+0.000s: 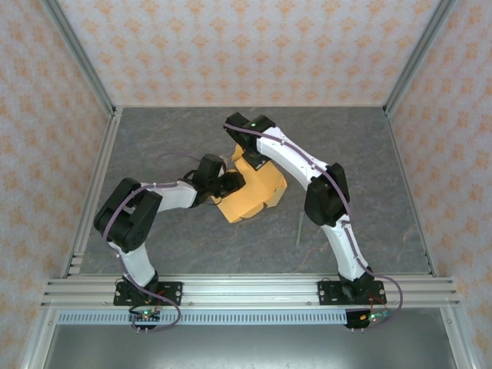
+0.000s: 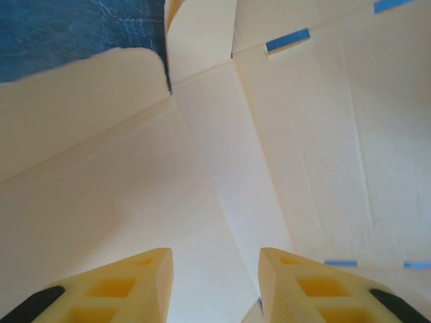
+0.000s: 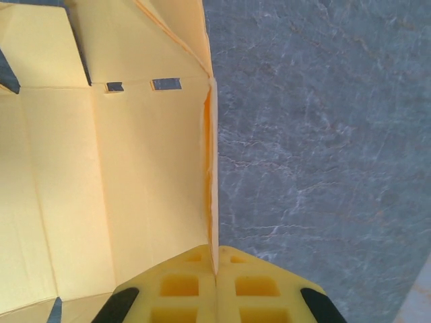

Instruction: Fold the paper box

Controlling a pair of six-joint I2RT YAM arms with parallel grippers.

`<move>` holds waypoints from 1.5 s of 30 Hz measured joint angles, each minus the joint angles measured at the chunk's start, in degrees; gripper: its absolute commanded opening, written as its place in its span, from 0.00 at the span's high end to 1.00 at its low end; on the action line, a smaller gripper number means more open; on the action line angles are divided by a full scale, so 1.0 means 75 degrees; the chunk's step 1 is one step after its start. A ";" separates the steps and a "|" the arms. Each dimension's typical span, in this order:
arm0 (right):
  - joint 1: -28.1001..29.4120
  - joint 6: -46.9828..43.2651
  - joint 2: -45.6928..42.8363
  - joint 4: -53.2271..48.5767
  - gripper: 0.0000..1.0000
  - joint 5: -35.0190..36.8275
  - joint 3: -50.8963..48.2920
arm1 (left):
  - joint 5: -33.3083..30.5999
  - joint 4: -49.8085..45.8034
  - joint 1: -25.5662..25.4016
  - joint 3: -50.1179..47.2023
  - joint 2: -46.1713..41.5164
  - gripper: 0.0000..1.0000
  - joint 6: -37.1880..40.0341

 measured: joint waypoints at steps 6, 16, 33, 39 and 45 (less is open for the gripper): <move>0.0003 -0.0764 0.0000 0.0207 1.00 0.0443 -0.0087 | -0.0006 -0.0259 0.0003 -0.0248 -0.0452 0.63 0.0213; 0.0189 -0.1390 0.0000 0.1253 1.00 0.1813 -0.1151 | 0.0041 -0.0114 0.0003 -0.0804 -0.0216 0.67 0.0154; 0.0799 -0.2127 -0.0708 0.3870 0.99 0.3695 -0.3418 | 0.0090 0.0699 -0.0006 -0.0976 -0.0064 0.66 -0.0038; 0.0796 -0.3133 -0.1451 0.4811 0.99 0.3279 -0.4456 | -0.0009 0.0571 0.0003 -0.1163 -0.0358 0.63 0.0061; 0.0580 -0.4179 -0.1877 0.5281 0.97 0.2518 -0.4843 | -0.0469 -0.0128 0.0256 -0.1411 -0.1489 0.61 0.0583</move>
